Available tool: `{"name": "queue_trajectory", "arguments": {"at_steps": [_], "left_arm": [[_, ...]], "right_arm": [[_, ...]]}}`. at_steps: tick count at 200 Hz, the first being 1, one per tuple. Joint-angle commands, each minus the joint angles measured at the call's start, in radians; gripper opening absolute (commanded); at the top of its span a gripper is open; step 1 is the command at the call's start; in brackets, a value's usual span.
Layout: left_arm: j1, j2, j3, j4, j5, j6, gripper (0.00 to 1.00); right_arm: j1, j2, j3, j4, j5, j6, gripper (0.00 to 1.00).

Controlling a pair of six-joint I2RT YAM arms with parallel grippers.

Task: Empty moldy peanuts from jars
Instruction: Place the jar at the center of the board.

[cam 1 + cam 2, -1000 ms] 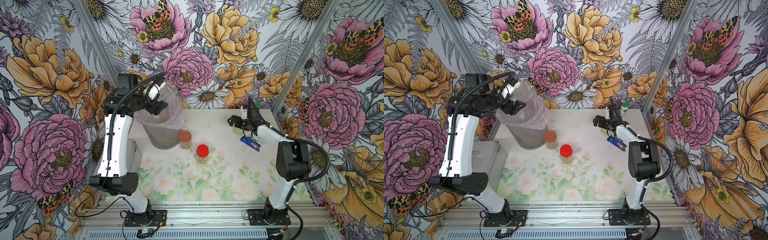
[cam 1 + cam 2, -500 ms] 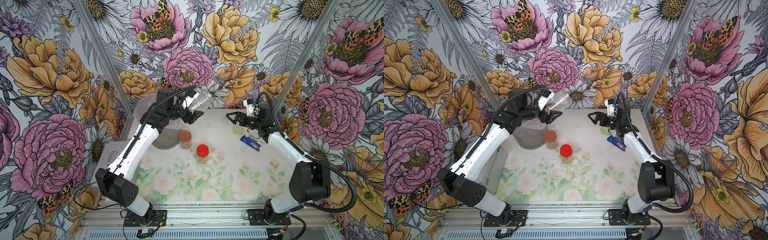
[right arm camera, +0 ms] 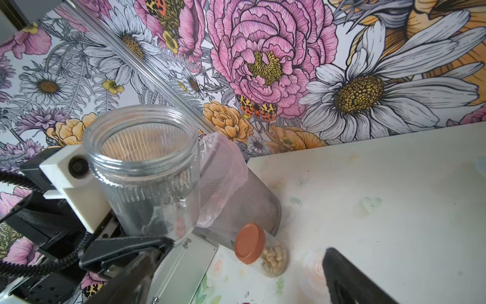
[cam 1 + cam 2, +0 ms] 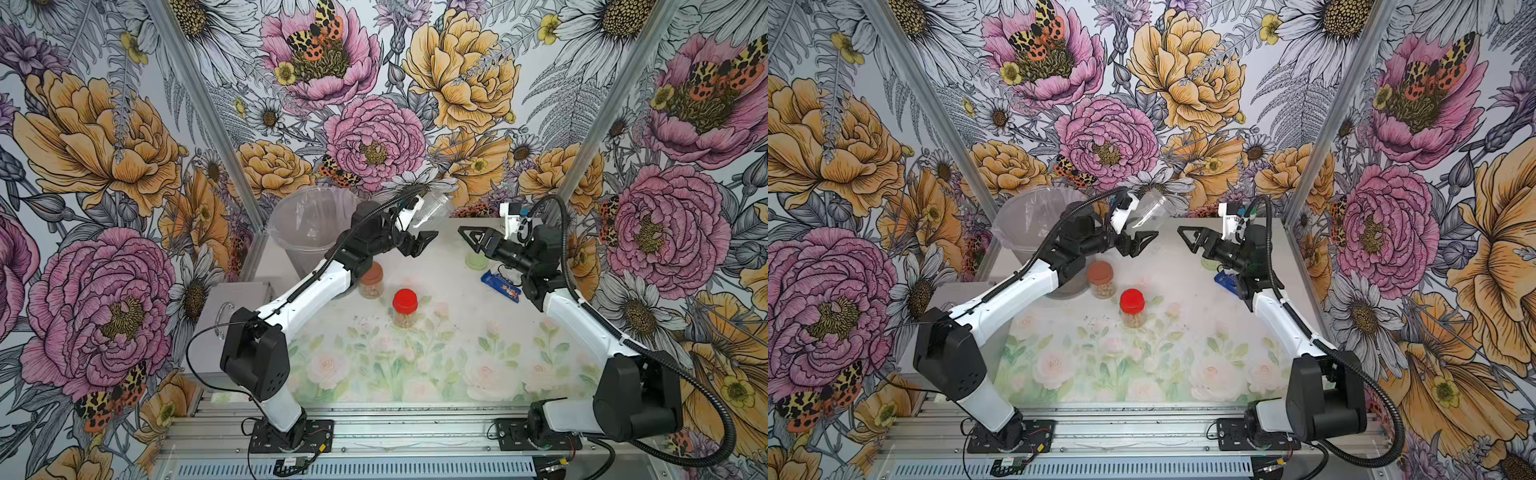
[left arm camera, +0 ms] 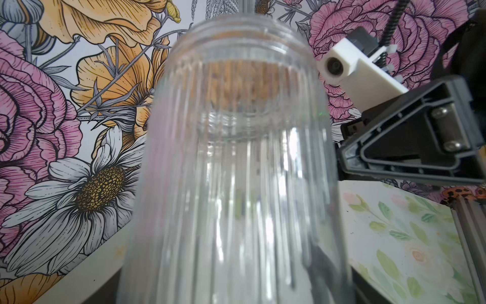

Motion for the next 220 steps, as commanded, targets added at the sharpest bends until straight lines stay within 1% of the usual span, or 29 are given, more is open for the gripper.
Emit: {"name": "queue_trajectory", "arguments": {"at_steps": [1, 34, 78, 132, 164, 220], "left_arm": [[-0.013, 0.019, 0.028, 0.137, 0.006, -0.033, 0.07], [-0.023, 0.044, 0.04, 0.138, 0.013, -0.038, 0.07], [-0.036, 0.038, 0.017, 0.169, 0.019, -0.053, 0.07], [-0.056, 0.073, 0.044, 0.164, 0.029, -0.058, 0.07], [-0.065, 0.088, 0.056, 0.158, 0.038, -0.058, 0.07], [-0.084, 0.09, 0.068, 0.149, 0.045, -0.056, 0.08]], "right_arm": [[0.013, -0.048, -0.023, 0.094, 0.018, 0.029, 1.0], [0.029, -0.045, -0.049, 0.199, 0.01, 0.073, 1.0], [0.046, 0.006, -0.012, 0.207, 0.016, 0.076, 1.0], [0.065, 0.05, 0.046, 0.229, 0.034, 0.07, 1.0], [0.067, 0.08, 0.087, 0.231, 0.023, 0.073, 1.0], [0.071, 0.149, 0.145, 0.241, 0.034, 0.083, 1.0]]}}
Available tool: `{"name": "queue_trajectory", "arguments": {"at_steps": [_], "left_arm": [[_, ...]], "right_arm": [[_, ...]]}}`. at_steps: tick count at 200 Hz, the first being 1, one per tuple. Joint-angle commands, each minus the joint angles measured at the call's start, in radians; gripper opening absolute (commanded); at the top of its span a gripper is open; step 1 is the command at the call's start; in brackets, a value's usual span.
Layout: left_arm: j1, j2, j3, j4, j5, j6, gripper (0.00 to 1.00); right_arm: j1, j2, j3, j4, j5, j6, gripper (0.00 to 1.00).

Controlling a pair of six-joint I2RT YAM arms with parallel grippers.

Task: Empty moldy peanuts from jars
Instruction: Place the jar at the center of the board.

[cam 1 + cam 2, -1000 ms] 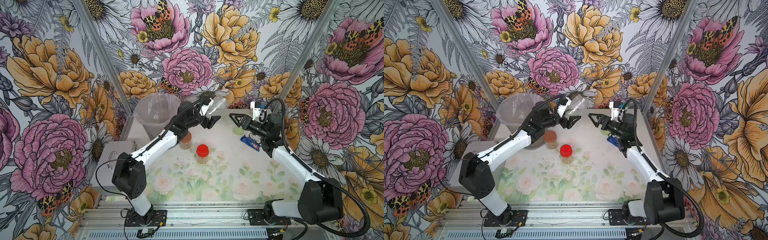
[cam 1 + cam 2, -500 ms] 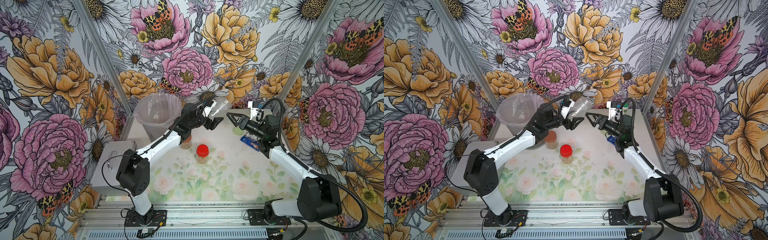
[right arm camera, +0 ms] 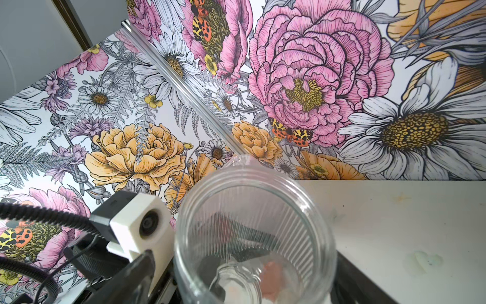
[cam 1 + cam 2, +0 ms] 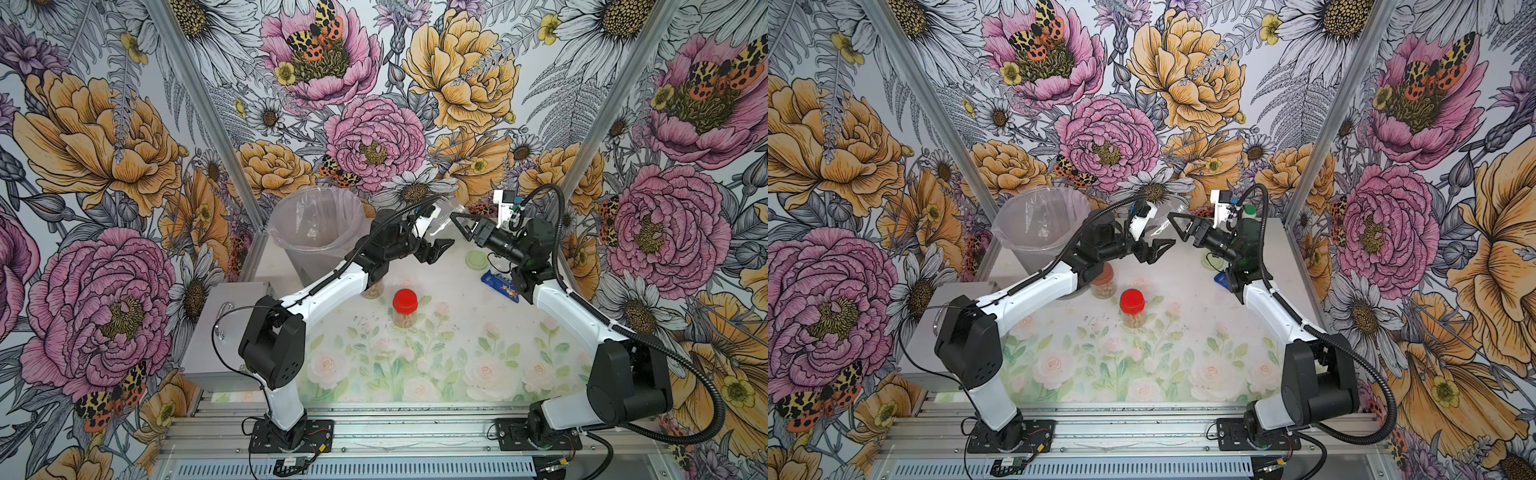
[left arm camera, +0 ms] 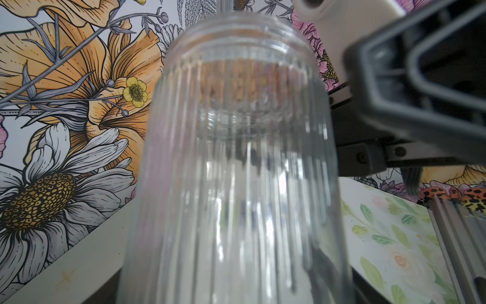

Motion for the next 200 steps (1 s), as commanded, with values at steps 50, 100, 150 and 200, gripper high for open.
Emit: {"name": "queue_trajectory", "arguments": {"at_steps": [50, 100, 150, 200], "left_arm": [[-0.023, 0.002, 0.058, 0.061, 0.049, -0.005, 0.07], [-0.031, 0.01, 0.063, 0.059, 0.055, -0.002, 0.07], [-0.034, 0.034, 0.098, 0.026, 0.078, 0.006, 0.08], [-0.034, 0.078, 0.148, -0.048, 0.05, 0.023, 0.29]], "right_arm": [[0.014, 0.064, 0.075, 0.053, 0.02, 0.008, 1.0], [0.016, 0.086, 0.087, 0.053, 0.021, 0.013, 0.95], [0.019, 0.1, 0.087, 0.068, 0.003, 0.015, 0.77], [0.019, 0.076, 0.098, -0.045, 0.025, -0.07, 0.48]]}}
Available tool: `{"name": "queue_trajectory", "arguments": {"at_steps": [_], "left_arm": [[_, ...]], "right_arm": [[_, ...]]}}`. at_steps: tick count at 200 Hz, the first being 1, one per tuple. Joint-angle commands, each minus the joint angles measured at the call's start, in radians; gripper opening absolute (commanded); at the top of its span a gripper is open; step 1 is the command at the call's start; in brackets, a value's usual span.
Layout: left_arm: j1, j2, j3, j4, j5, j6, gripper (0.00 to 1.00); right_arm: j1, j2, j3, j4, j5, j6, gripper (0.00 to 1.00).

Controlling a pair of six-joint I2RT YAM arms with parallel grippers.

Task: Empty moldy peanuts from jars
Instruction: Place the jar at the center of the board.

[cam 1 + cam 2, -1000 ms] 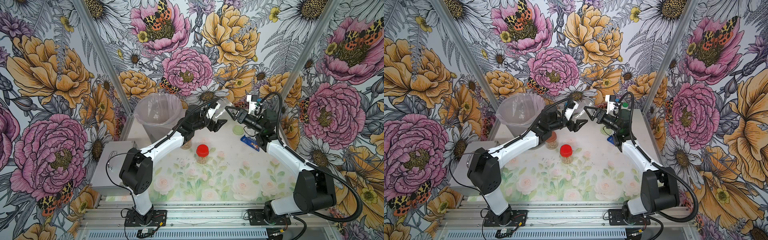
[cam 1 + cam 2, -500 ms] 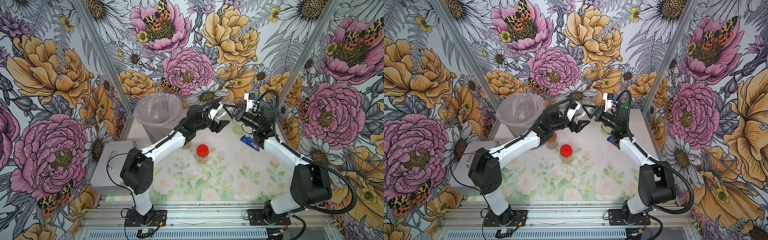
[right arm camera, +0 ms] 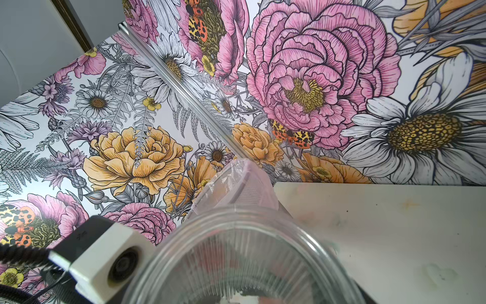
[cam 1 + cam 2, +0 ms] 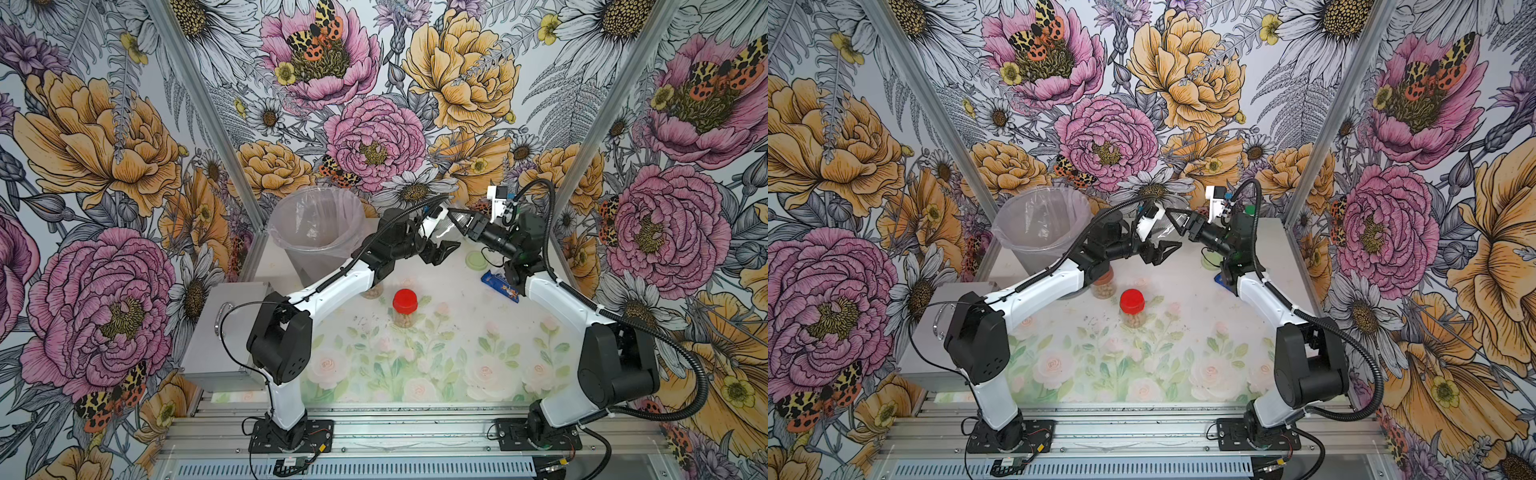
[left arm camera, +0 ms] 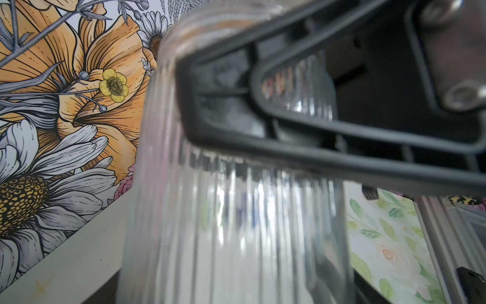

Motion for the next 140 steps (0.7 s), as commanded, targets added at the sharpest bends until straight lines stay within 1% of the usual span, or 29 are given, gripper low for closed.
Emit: {"name": "queue_trajectory", "arguments": {"at_steps": [1, 5, 9, 22, 27, 40, 47, 58, 68, 82, 90, 103, 121, 140], "left_arm": [[-0.015, 0.024, 0.075, 0.015, 0.023, 0.024, 0.29], [-0.016, 0.024, 0.079, 0.005, 0.02, 0.027, 0.3], [-0.015, 0.025, 0.083, -0.006, 0.019, 0.031, 0.33], [-0.015, 0.033, 0.103, -0.051, 0.023, 0.046, 0.52], [-0.015, 0.038, 0.116, -0.075, 0.023, 0.053, 0.56], [-0.015, 0.058, 0.161, -0.154, 0.042, 0.073, 0.58], [-0.017, 0.071, 0.185, -0.193, 0.048, 0.087, 0.6], [-0.018, 0.088, 0.213, -0.232, 0.041, 0.097, 0.62], [-0.019, 0.097, 0.23, -0.252, 0.048, 0.102, 0.65], [-0.02, 0.099, 0.234, -0.262, 0.074, 0.113, 0.66], [-0.022, 0.101, 0.235, -0.268, 0.088, 0.116, 0.72], [-0.025, 0.102, 0.239, -0.279, 0.103, 0.119, 0.78], [-0.028, 0.114, 0.265, -0.335, 0.147, 0.14, 0.8], [-0.029, 0.121, 0.277, -0.358, 0.146, 0.149, 0.82]], "right_arm": [[0.007, -0.01, 0.04, -0.089, 0.024, -0.091, 0.48], [0.006, -0.015, 0.046, -0.12, 0.033, -0.113, 0.47], [0.008, -0.021, 0.051, -0.152, 0.044, -0.137, 0.46], [0.012, -0.039, 0.081, -0.28, 0.088, -0.23, 0.44], [0.016, -0.046, 0.1, -0.341, 0.11, -0.273, 0.44], [0.027, -0.06, 0.143, -0.485, 0.193, -0.373, 0.43], [0.032, -0.067, 0.158, -0.526, 0.224, -0.419, 0.42], [0.032, -0.074, 0.174, -0.567, 0.279, -0.452, 0.41], [0.032, -0.073, 0.185, -0.588, 0.321, -0.472, 0.4], [0.032, -0.071, 0.191, -0.59, 0.347, -0.491, 0.4], [0.032, -0.069, 0.195, -0.594, 0.371, -0.498, 0.39], [0.032, -0.06, 0.209, -0.603, 0.4, -0.508, 0.38], [0.032, -0.049, 0.224, -0.604, 0.411, -0.514, 0.37], [0.033, -0.039, 0.237, -0.604, 0.412, -0.516, 0.36]]}}
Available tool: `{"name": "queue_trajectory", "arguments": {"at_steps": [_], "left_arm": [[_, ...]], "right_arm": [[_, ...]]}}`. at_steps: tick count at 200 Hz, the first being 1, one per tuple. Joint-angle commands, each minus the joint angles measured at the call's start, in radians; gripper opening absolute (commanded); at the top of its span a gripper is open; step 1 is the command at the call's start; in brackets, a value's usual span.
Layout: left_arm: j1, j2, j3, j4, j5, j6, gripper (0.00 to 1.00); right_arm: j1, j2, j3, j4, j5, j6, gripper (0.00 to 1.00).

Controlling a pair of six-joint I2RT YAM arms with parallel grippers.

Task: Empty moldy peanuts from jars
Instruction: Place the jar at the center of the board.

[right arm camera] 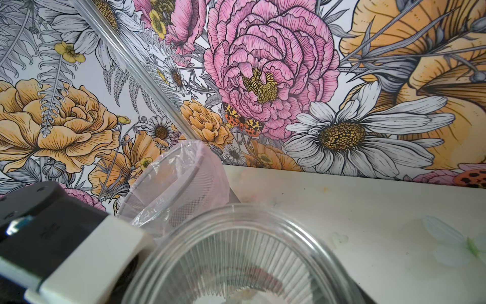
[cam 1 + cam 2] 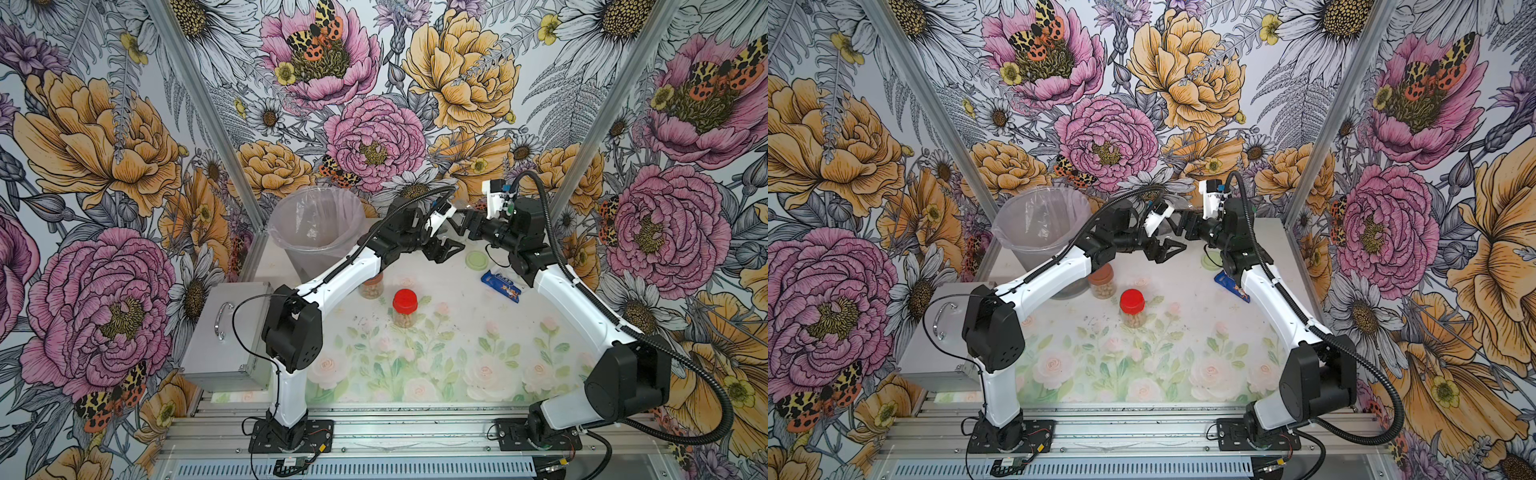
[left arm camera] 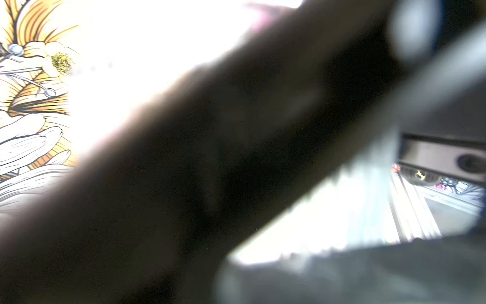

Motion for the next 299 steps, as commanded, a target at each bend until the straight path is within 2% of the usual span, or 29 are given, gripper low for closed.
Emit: {"name": "queue_trajectory", "arguments": {"at_steps": [1, 20, 31, 37, 84, 129, 162, 169, 207, 266, 299], "left_arm": [[-0.037, 0.006, 0.043, -0.087, 0.021, 0.094, 0.82], [-0.036, 0.012, 0.054, -0.105, 0.025, 0.093, 0.85], [-0.035, 0.016, 0.064, -0.121, 0.043, 0.097, 0.95], [-0.035, 0.014, 0.065, -0.125, 0.045, 0.098, 0.98], [-0.023, 0.017, 0.081, -0.136, 0.054, 0.087, 0.99], [0.006, -0.025, 0.041, -0.183, 0.053, 0.095, 0.99], [0.041, -0.111, -0.087, -0.189, -0.023, 0.096, 0.99], [0.048, -0.164, -0.114, -0.189, -0.046, 0.092, 0.99], [0.06, -0.29, -0.274, -0.179, -0.237, 0.061, 0.99], [0.05, -0.506, -0.556, 0.029, -0.369, -0.008, 0.99], [0.048, -0.593, -0.65, 0.104, -0.418, -0.02, 0.99]], "right_arm": [[-0.001, 0.03, 0.041, -0.027, 0.204, -0.122, 0.36], [-0.001, 0.032, 0.044, -0.028, 0.205, -0.12, 0.35], [0.0, 0.029, 0.047, -0.027, 0.21, -0.121, 0.35], [0.0, 0.027, 0.047, -0.027, 0.21, -0.124, 0.35], [0.0, 0.026, 0.064, -0.027, 0.221, -0.129, 0.33], [0.0, 0.049, 0.063, -0.029, 0.293, -0.161, 0.32], [0.0, 0.106, 0.03, 0.034, 0.383, -0.203, 0.32], [0.001, 0.126, 0.02, 0.063, 0.401, -0.221, 0.32], [0.001, 0.242, -0.062, 0.298, 0.509, -0.316, 0.33], [0.007, 0.421, -0.108, 0.577, 0.511, -0.361, 0.33], [0.009, 0.513, -0.059, 0.583, 0.544, -0.379, 0.33]]}}
